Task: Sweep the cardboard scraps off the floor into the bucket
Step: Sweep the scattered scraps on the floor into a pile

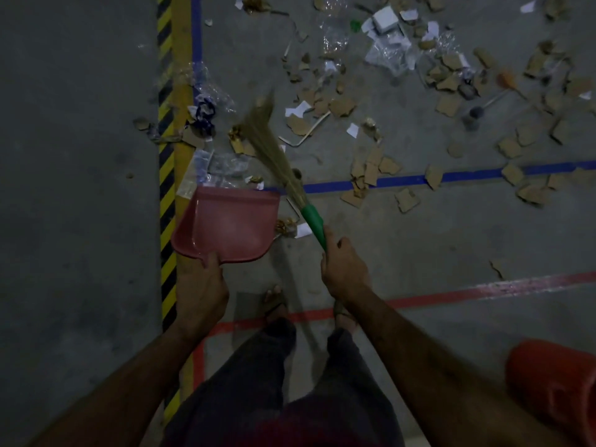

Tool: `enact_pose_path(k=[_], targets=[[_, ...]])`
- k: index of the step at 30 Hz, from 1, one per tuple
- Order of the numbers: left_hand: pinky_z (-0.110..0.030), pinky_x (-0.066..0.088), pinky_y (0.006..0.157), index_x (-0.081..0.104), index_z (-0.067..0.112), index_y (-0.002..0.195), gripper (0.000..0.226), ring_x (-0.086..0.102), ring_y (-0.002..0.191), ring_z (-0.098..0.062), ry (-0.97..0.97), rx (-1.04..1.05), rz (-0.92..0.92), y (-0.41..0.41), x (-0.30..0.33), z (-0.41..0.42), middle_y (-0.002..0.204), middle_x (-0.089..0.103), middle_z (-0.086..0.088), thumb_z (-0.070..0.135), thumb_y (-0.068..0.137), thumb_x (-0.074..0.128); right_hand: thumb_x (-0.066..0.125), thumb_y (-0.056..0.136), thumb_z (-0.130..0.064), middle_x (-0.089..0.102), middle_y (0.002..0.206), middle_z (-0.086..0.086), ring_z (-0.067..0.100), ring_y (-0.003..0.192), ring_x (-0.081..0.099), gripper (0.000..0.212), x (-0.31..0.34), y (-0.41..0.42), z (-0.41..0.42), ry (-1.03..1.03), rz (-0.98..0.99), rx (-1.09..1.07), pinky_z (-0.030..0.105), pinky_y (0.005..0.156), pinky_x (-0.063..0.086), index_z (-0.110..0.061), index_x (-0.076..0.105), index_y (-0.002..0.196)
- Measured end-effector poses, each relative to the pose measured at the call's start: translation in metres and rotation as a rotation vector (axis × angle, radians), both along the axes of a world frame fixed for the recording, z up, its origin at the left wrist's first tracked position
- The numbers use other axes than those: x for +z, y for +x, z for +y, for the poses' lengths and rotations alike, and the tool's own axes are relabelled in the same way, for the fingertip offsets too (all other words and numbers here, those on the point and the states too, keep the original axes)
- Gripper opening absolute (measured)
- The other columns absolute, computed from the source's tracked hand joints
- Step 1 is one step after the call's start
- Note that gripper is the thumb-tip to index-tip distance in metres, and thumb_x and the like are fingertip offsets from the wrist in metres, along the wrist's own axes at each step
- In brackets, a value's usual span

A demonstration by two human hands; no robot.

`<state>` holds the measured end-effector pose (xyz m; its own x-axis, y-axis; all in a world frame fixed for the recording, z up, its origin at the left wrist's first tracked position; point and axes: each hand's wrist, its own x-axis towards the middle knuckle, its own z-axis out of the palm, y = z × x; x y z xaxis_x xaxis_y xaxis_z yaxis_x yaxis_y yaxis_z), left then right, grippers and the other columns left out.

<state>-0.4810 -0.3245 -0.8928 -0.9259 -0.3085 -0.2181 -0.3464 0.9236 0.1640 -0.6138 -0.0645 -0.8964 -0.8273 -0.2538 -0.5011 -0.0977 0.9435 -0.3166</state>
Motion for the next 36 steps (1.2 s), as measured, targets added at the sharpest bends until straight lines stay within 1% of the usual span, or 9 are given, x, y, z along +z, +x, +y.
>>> enact_pose_path(k=[6, 9, 14, 21, 24, 28, 31, 33, 36], targets=[[-0.032, 0.025, 0.054, 0.049, 0.007, 0.092, 0.011, 0.044, 0.055, -0.024, 0.017, 0.082, -0.033, -0.012, -0.027, 0.035, 0.067, 0.051, -0.012, 0.0, 0.084, 0.052, 0.043, 0.101, -0.032, 0.048, 0.104, 0.011, 0.023, 0.068, 0.044, 0.067, -0.035, 0.0, 0.036, 0.026, -0.008, 0.018, 0.033, 0.059, 0.037, -0.038, 0.006, 0.157], [-0.03, 0.023, 0.048, 0.052, 0.006, 0.096, 0.016, 0.042, 0.051, -0.023, -0.063, 0.073, -0.079, -0.014, -0.037, 0.057, 0.067, 0.051, -0.011, -0.001, 0.085, 0.063, 0.047, 0.096, -0.027, 0.046, 0.105, 0.011, 0.024, 0.068, 0.046, 0.073, -0.051, -0.002, 0.06, 0.022, -0.078, 0.0, 0.033, 0.059, 0.037, -0.039, 0.009, 0.157], [-0.037, 0.036, 0.043, 0.05, 0.005, 0.102, 0.012, 0.045, 0.054, -0.028, -0.028, 0.044, -0.013, 0.001, -0.059, 0.089, 0.072, 0.047, -0.011, 0.005, 0.09, 0.048, 0.039, 0.102, -0.045, 0.048, 0.1, 0.011, 0.031, 0.076, 0.053, 0.063, -0.073, -0.006, 0.108, 0.006, -0.138, -0.016, 0.035, 0.064, 0.043, -0.042, 0.007, 0.157], [-0.043, 0.039, 0.057, 0.05, 0.005, 0.122, 0.033, 0.056, 0.075, -0.038, -0.004, 0.294, -0.112, 0.029, -0.067, 0.114, 0.093, 0.057, -0.022, 0.023, 0.097, 0.038, 0.037, 0.105, -0.034, 0.048, 0.107, 0.01, 0.025, 0.068, 0.048, 0.066, -0.074, 0.013, 0.161, 0.032, -0.188, 0.194, 0.035, 0.057, 0.042, -0.036, -0.002, 0.157], [-0.045, 0.042, 0.06, 0.051, 0.009, 0.126, 0.031, 0.057, 0.073, -0.036, 0.004, 0.326, -0.07, 0.046, -0.06, 0.117, 0.088, 0.058, -0.017, 0.022, 0.101, 0.038, 0.042, 0.103, -0.033, 0.051, 0.112, 0.011, 0.023, 0.068, 0.048, 0.067, -0.077, 0.043, 0.179, -0.026, -0.191, 0.295, 0.034, 0.055, 0.042, -0.041, 0.002, 0.157], [-0.051, 0.049, 0.065, 0.047, 0.016, 0.129, 0.031, 0.06, 0.077, -0.037, 0.023, 0.371, -0.13, 0.066, -0.067, 0.124, 0.095, 0.062, -0.019, 0.015, 0.099, 0.046, 0.063, 0.086, -0.02, 0.044, 0.145, 0.028, 0.044, 0.09, 0.067, 0.092, -0.094, 0.075, 0.188, 0.047, -0.107, 0.503, 0.043, 0.064, 0.057, -0.037, 0.007, 0.156], [-0.052, 0.049, 0.064, 0.046, 0.013, 0.133, 0.038, 0.06, 0.078, -0.039, 0.016, 0.36, -0.157, 0.072, -0.075, 0.14, 0.098, 0.062, -0.022, 0.014, 0.095, 0.046, 0.053, 0.091, -0.014, 0.019, 0.158, 0.031, 0.051, 0.118, 0.054, 0.091, -0.103, 0.081, 0.194, 0.037, -0.226, 0.513, 0.05, 0.083, 0.054, -0.041, -0.008, 0.153], [-0.051, 0.049, 0.066, 0.046, 0.011, 0.13, 0.038, 0.059, 0.08, -0.041, 0.036, 0.361, -0.17, 0.072, -0.079, 0.148, 0.103, 0.059, -0.025, 0.021, 0.094, 0.038, 0.047, 0.094, -0.013, 0.009, 0.161, 0.028, 0.05, 0.124, 0.048, 0.087, -0.107, 0.082, 0.205, 0.03, -0.331, 0.536, 0.049, 0.083, 0.052, -0.042, -0.007, 0.155], [-0.054, 0.049, 0.076, 0.045, 0.01, 0.133, 0.039, 0.058, 0.096, -0.047, 0.041, 0.419, -0.207, 0.074, -0.086, 0.16, 0.116, 0.056, -0.031, 0.014, 0.095, 0.044, 0.042, 0.099, -0.016, 0.027, 0.154, 0.026, 0.045, 0.104, 0.059, 0.076, -0.116, 0.077, 0.221, 0.087, -0.413, 0.644, 0.044, 0.075, 0.048, -0.042, -0.001, 0.156]])
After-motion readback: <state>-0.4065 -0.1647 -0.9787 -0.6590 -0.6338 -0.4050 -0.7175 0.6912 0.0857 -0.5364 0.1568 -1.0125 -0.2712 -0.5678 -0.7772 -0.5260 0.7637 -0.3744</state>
